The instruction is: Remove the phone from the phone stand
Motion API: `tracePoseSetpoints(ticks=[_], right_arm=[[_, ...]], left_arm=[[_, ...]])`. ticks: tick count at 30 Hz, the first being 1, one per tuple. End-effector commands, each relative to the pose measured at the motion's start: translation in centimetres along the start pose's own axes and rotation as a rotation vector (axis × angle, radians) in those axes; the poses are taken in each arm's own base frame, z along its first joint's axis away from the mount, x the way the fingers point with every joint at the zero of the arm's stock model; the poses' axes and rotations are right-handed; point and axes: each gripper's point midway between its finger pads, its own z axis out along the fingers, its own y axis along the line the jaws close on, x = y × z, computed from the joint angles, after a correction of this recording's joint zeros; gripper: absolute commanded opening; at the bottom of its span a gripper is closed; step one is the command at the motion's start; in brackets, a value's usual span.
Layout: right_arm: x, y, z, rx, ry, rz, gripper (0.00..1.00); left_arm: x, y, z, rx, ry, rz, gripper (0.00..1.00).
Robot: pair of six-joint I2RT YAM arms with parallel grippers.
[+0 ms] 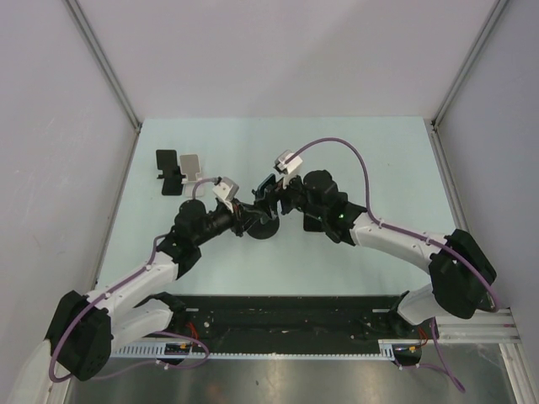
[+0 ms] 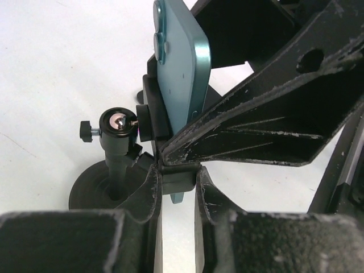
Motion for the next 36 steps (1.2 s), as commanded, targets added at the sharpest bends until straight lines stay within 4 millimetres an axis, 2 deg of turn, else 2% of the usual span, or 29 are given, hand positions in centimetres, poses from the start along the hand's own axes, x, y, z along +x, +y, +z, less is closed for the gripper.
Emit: tracePoseSetpoints(ticks=[1, 3, 6, 10, 16, 18, 19, 20, 21, 23, 24, 25, 27, 30, 33, 36], right_arm=[[0.0, -0.2, -2.0, -0.105, 0.049, -0.004, 0.00], [0.3, 0.3, -2.3, -0.162, 0.064, 0.003, 0.00], [0.4, 0.1, -2.8, -0.200, 0.076, 0.019, 0.00], [0.3, -0.6, -3.0, -0.203, 0.073, 0.041, 0.00], [-0.5, -0.4, -3.0, -0.210, 0.050, 0.055, 0.00], [-0.5, -0.3, -3.0, -0.197, 0.048, 0.048, 0.00], [-0.6, -0.6, -2.9, -0.168, 0.044, 0.047, 0.00], [-0.7, -0.5, -2.9, -0.157, 0.041, 0.045, 0.00], [-0.9, -0.6, -2.9, -0.139, 0.034, 0.043, 0.00], [-1.2, -1.3, -2.7, -0.077, 0.023, 0.049, 0.00], [-1.2, -1.1, -2.7, -0.067, 0.023, 0.050, 0.00], [-1.3, -1.7, -2.6, -0.022, 0.016, 0.057, 0.00], [-1.3, -1.6, -2.5, 0.006, 0.012, 0.061, 0.00], [-1.2, -1.6, -2.3, 0.053, 0.006, 0.075, 0.00], [-1.2, -1.4, -2.2, 0.076, 0.005, 0.077, 0.00], [-1.0, -1.5, -2.2, 0.105, 0.007, 0.086, 0.00]], left_arm=[[-2.7, 1.5, -0.5, -0.039, -0.099, -0.012, 0.00], [-2.7, 1.8, -0.5, -0.041, -0.095, -0.030, 0.00], [-2.7, 2.0, -0.5, -0.028, -0.088, -0.042, 0.00], [-2.5, 2.4, -0.7, -0.032, -0.083, -0.069, 0.00], [-2.1, 3.2, -0.9, -0.069, -0.083, -0.080, 0.00], [-2.5, 2.8, -1.1, -0.054, -0.091, -0.062, 0.00], [-2.8, 2.5, -1.1, -0.046, -0.099, -0.048, 0.05], [-2.9, 2.4, -1.2, -0.047, -0.104, -0.031, 0.16], [-3.4, 1.4, -1.3, -0.021, -0.120, 0.011, 0.36], [-3.7, 0.4, -1.3, 0.001, -0.129, 0.039, 0.49], [-3.7, -0.5, -1.2, 0.023, -0.128, 0.042, 0.61], [-3.7, -0.9, -1.1, 0.032, -0.129, 0.046, 0.65], [-3.2, -1.5, -0.9, 0.036, -0.117, 0.042, 0.73], [-2.5, -1.6, -0.4, 0.019, -0.103, 0.035, 0.80], [-2.0, -1.7, 0.1, 0.006, -0.086, 0.019, 0.81], [-2.2, -1.4, 1.0, -0.036, -0.087, 0.026, 0.78]])
